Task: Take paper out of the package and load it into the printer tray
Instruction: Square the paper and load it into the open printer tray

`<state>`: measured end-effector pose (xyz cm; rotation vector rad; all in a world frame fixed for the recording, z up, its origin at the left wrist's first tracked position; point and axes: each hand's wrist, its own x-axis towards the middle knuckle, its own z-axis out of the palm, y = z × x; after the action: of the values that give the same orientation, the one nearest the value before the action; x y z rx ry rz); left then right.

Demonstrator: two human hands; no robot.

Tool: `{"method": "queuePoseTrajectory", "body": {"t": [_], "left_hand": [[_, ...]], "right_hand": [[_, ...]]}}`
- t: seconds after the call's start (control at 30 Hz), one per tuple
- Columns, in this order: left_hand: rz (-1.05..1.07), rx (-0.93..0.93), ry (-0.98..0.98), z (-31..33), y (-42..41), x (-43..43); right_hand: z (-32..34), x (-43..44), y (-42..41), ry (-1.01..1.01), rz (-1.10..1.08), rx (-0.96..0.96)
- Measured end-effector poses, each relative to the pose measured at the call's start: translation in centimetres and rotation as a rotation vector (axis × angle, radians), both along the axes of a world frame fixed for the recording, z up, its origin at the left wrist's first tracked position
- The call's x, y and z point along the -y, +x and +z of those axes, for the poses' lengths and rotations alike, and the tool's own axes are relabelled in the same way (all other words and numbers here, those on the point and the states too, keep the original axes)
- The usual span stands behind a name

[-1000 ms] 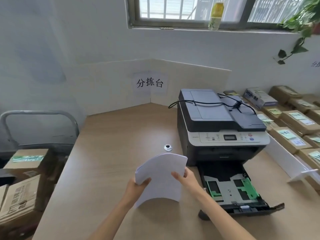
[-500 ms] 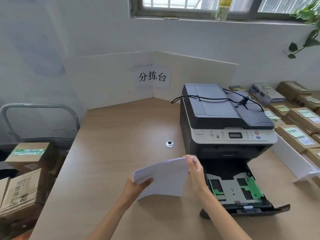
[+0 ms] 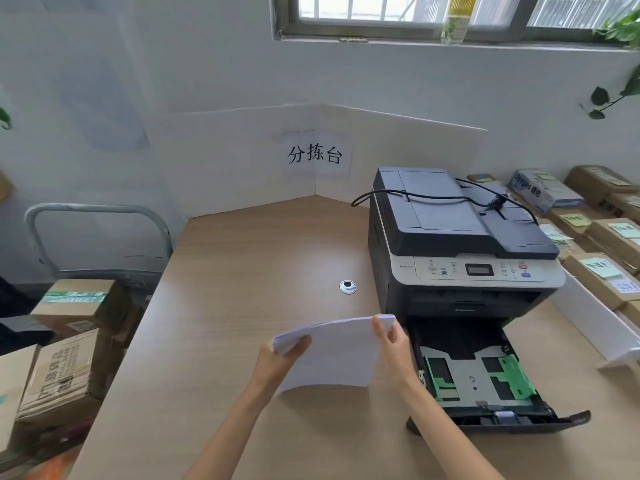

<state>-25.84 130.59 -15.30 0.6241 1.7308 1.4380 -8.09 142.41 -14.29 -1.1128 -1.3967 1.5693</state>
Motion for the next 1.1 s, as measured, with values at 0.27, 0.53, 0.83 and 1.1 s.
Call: {"method": "queuePoseTrajectory", "body": {"t": [0.27, 0.53, 0.83, 1.1], "left_hand": [[0.038, -0.083, 0.036, -1.6, 0.5, 0.0], [-0.088, -0.084, 0.094, -1.2, 0.9, 0.3], [0.040, -0.020, -0.072, -4.0, 1.4, 0.2], [-0.058, -0.119, -0.121, -4.0, 0.6, -0.3]], "right_hand": [[0.1, 0.5, 0.5, 0.057, 0.071, -0.001], [-0.5, 0.3, 1.7, 0.019, 0.081, -0.004], [-1.9, 0.5, 2.0, 0.039, 0.129, 0.144], [-3.1, 0.4, 3.0, 0.010, 0.219, 0.191]]}}
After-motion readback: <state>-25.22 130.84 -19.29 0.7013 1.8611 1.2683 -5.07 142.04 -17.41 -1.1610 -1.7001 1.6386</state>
